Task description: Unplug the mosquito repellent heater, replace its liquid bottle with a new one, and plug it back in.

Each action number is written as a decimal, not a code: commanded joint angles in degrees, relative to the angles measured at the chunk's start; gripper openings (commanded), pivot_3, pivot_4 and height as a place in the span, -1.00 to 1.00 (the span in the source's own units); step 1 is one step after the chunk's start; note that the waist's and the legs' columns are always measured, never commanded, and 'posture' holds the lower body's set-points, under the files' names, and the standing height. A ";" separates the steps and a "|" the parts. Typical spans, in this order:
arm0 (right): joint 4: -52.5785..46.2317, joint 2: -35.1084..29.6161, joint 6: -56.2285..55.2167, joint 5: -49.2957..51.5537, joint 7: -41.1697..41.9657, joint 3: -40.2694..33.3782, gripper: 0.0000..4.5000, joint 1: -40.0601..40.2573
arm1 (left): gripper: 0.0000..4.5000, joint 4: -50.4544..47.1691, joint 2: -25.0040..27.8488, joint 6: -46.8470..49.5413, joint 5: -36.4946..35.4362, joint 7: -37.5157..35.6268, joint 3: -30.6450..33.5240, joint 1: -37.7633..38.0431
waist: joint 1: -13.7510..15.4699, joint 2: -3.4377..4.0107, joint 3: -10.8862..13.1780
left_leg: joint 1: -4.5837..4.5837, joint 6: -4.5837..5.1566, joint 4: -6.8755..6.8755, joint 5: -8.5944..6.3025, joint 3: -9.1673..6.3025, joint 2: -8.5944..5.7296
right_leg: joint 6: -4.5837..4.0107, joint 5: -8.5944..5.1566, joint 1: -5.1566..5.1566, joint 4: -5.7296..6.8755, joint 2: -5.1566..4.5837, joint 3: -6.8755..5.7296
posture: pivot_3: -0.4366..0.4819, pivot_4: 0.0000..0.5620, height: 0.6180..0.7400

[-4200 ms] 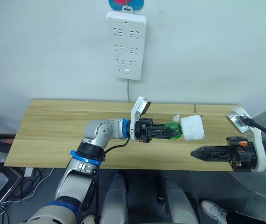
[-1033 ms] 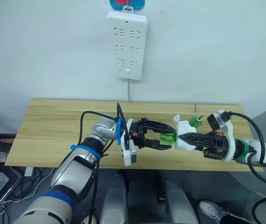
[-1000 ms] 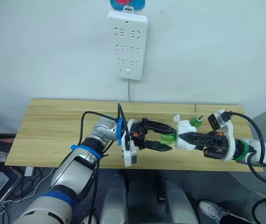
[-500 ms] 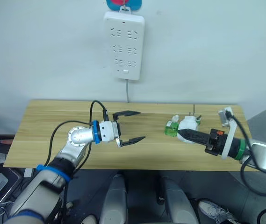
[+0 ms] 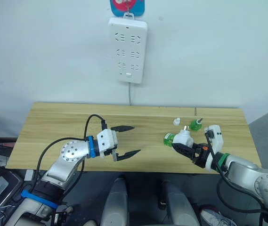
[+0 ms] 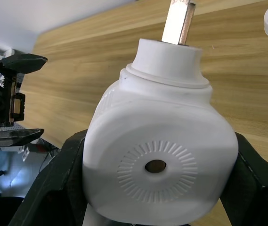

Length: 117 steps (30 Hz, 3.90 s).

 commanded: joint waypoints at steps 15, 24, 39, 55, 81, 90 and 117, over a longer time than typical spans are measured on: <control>-0.88 4.95 2.65 -7.27 2.39 3.82 0.40 -3.59 | 1.00 5.39 -9.93 -9.56 14.65 -2.71 -3.26 -7.22 | 0.96 -0.02 -1.03 | 0.01 0.03 0.01 -0.02 0.07 0.01 | 0.01 0.00 -0.01 0.01 0.03 0.04 | 0.42 -0.14 1.00; -1.26 6.32 5.72 -8.12 1.72 3.61 0.40 -6.36 | 1.00 8.32 -15.46 -9.14 22.74 2.09 -5.35 -10.10 | 0.98 -0.07 -1.62 | 0.01 0.03 0.03 -0.02 0.07 -0.02 | 0.02 0.01 0.01 0.02 0.03 0.04 | 0.40 -0.12 1.00; -1.58 9.01 8.45 -8.03 0.24 2.68 0.40 -8.36 | 0.83 8.36 -18.15 -5.48 31.08 8.21 -6.64 -11.12 | 0.89 -0.06 -1.84 | 0.03 0.04 0.04 -0.02 0.05 -0.02 | 0.02 0.01 0.02 0.06 0.04 0.05 | 0.39 -0.06 1.00; -2.25 10.18 9.27 -8.49 0.11 2.36 0.72 -9.04 | 0.02 7.42 -18.78 -4.01 30.68 8.27 -7.11 -10.40 | 0.84 -0.05 -1.84 | 0.03 0.04 0.04 -0.02 0.04 -0.01 | 0.02 0.01 0.03 0.06 0.04 0.04 | 0.37 -0.05 1.00; -9.28 17.81 -6.05 -19.84 -2.42 3.08 1.00 -5.81 | 0.02 1.99 -31.87 23.98 2.03 5.68 4.98 -7.31 | -0.51 -0.06 -1.86 | 0.07 0.04 0.11 -0.02 -0.06 -0.03 | 0.02 0.01 0.13 0.09 0.06 -0.05 | 0.31 -0.04 1.00; -5.77 21.55 -8.12 -25.41 -1.78 4.04 1.00 -9.45 | 0.02 0.33 -31.93 25.49 2.06 5.95 4.71 -6.77 | -0.51 -0.06 -1.86 | 0.07 0.04 0.09 -0.02 -0.08 -0.03 | 0.02 0.01 0.12 0.08 0.06 -0.06 | 0.31 -0.04 1.00; 0.19 21.43 -14.37 -36.46 4.14 3.76 0.38 -7.44 | 1.00 -3.97 -23.99 28.67 -0.30 5.40 9.98 -1.71 | -0.48 -0.04 -1.87 | 0.13 0.04 0.00 -0.02 -0.07 0.01 | -0.02 -0.02 0.11 0.06 0.06 -0.06 | 0.39 -0.06 1.00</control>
